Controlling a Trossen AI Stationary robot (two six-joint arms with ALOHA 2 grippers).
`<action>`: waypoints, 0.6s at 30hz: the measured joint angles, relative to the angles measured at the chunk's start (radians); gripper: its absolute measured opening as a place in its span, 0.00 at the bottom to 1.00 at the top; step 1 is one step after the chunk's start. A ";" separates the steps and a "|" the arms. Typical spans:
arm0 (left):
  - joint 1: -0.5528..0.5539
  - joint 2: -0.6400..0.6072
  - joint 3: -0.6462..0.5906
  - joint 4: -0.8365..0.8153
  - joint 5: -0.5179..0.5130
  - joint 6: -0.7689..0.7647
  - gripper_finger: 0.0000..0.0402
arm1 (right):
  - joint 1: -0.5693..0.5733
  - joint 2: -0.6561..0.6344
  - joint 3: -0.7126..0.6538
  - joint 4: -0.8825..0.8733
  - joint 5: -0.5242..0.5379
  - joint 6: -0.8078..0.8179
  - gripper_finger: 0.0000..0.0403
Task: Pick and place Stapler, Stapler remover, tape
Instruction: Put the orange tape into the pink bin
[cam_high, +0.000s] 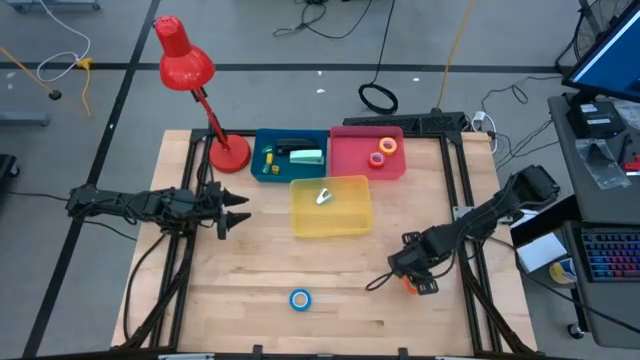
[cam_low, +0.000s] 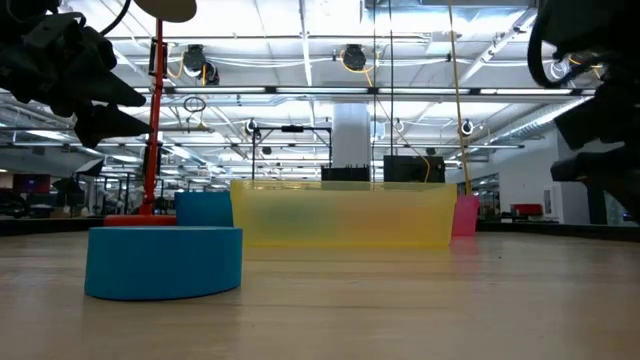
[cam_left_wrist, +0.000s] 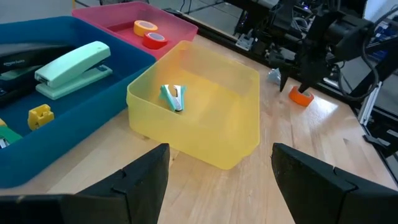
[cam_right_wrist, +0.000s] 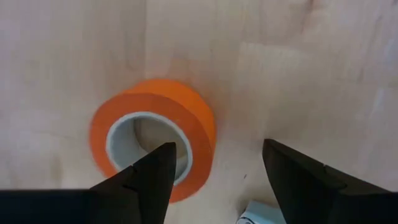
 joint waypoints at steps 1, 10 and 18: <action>0.000 0.000 0.000 0.000 0.000 0.000 0.69 | 0.000 0.013 0.001 0.001 0.000 -0.001 0.57; 0.000 0.000 0.000 0.000 0.000 0.000 0.69 | -0.003 0.035 0.003 0.002 0.017 -0.003 0.40; 0.000 0.000 0.000 -0.001 -0.001 -0.002 0.69 | -0.018 0.030 0.001 -0.004 0.036 -0.042 0.07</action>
